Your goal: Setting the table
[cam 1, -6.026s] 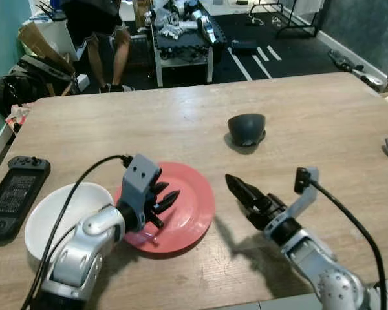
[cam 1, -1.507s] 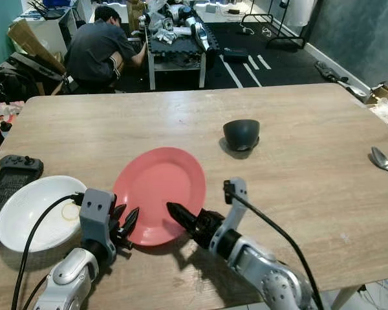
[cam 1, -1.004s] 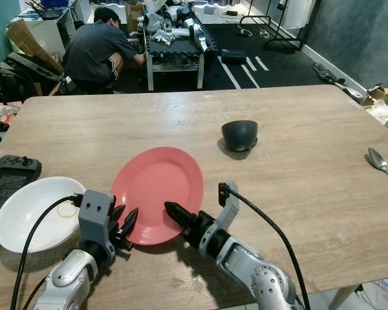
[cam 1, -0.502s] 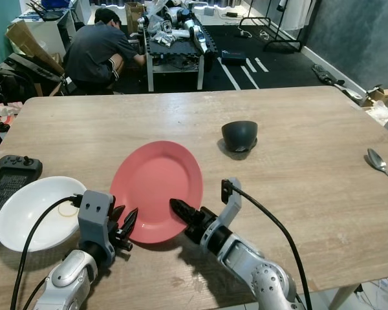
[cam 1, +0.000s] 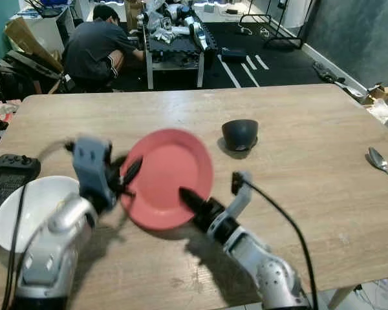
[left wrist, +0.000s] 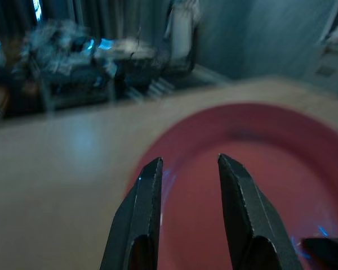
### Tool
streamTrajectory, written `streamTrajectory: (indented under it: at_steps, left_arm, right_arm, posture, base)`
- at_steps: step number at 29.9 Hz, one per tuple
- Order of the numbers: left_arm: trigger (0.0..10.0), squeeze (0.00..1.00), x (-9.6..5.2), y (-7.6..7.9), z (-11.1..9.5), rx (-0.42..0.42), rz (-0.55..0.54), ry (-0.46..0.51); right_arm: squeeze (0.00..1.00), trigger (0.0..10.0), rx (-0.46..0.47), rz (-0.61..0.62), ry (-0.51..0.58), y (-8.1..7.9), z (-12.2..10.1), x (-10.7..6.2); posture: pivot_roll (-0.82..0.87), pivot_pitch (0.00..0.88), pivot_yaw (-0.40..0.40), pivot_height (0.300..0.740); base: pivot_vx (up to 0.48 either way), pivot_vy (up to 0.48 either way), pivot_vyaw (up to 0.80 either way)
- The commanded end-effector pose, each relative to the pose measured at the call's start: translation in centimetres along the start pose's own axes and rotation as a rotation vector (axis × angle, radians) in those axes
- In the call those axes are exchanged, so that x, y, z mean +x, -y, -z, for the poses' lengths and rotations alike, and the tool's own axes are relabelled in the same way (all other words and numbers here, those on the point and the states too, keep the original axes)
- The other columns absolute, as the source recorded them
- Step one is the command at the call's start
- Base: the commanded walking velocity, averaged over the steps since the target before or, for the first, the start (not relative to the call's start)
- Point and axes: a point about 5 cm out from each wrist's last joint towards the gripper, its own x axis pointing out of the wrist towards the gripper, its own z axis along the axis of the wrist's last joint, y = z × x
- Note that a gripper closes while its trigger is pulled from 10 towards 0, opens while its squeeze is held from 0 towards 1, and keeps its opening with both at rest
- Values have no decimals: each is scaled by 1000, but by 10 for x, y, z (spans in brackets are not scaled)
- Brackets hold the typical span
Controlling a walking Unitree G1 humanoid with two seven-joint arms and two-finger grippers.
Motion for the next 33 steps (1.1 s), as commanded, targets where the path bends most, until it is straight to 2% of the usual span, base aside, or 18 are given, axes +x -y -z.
streamTrajectory:
  at_steps: [1,2,3,4,5,7,8,10,11,12,14,17,22,27,31,33]
  left_arm:
    - [10000,0,2,8,-17,-33,83,50]
    - [10000,0,3,10,-22,-40,105,67]
    - [10000,0,5,14,-28,-50,129,88]
    - [10000,0,7,16,-34,-66,147,108]
    - [10000,0,7,16,-34,-66,147,108]
    - [10000,0,12,19,-39,-91,148,123]
    - [10000,0,12,19,-39,-91,148,123]
    - [10000,0,15,18,-31,-81,110,87]
    - [10000,0,15,18,-31,-81,110,87]
    - [10000,0,17,16,-11,-53,37,0]
    - [10000,0,17,17,1,-24,-1,-56]
    - [10000,0,17,20,14,17,-24,-106]
    - [10000,0,17,25,28,32,-55,-161]
    - [10000,0,24,27,27,97,-78,-137]
    - [10000,0,28,26,25,101,-86,-125]
    - [10000,0,28,26,25,103,-86,-122]
  right_arm:
    - [0,0,-56,6,105,2,-23,-7]
    - [0,0,-69,7,127,3,-29,-10]
    - [0,1686,-90,20,164,4,-38,-13]
    - [0,10000,-136,51,230,7,-52,-20]
    - [0,10000,-136,51,230,7,-52,-20]
    - [0,10000,-192,106,346,10,-75,-33]
    - [0,10000,-192,106,346,10,-75,-33]
    - [0,10000,-233,165,457,11,-96,-47]
    - [0,10000,-233,165,457,11,-96,-47]
    - [0,10000,-325,267,572,13,-119,-67]
    - [0,10000,-407,334,628,13,-132,-80]
    - [0,10000,-487,384,655,13,-141,-92]
    - [0,10000,-523,445,652,21,-143,-101]
    - [0,10000,-540,525,658,29,-140,-103]
    - [0,10000,-539,547,657,33,-141,-101]
    - [0,10000,-539,556,658,34,-141,-101]
  posture:
    - [91,145,58,740]
    - [91,145,58,740]
    - [89,144,61,740]
    - [79,140,75,740]
    - [79,140,75,740]
    - [72,135,89,740]
    - [72,135,89,740]
    - [64,131,101,740]
    - [64,131,101,740]
    - [49,126,113,740]
    - [43,124,116,740]
    - [30,119,120,740]
    - [16,119,121,740]
    - [21,112,116,740]
    - [20,111,116,740]
    - [19,113,115,740]
  base:
    - [0,0,0]
    - [0,0,0]
    - [0,0,0]
    - [0,0,0]
    - [0,0,0]
    - [0,0,0]
    - [0,0,0]
    - [0,0,0]
    - [0,0,0]
    - [0,0,0]
    - [0,0,0]
    - [0,0,0]
    - [0,0,0]
    - [0,0,0]
    - [0,0,0]
    - [0,0,-800]
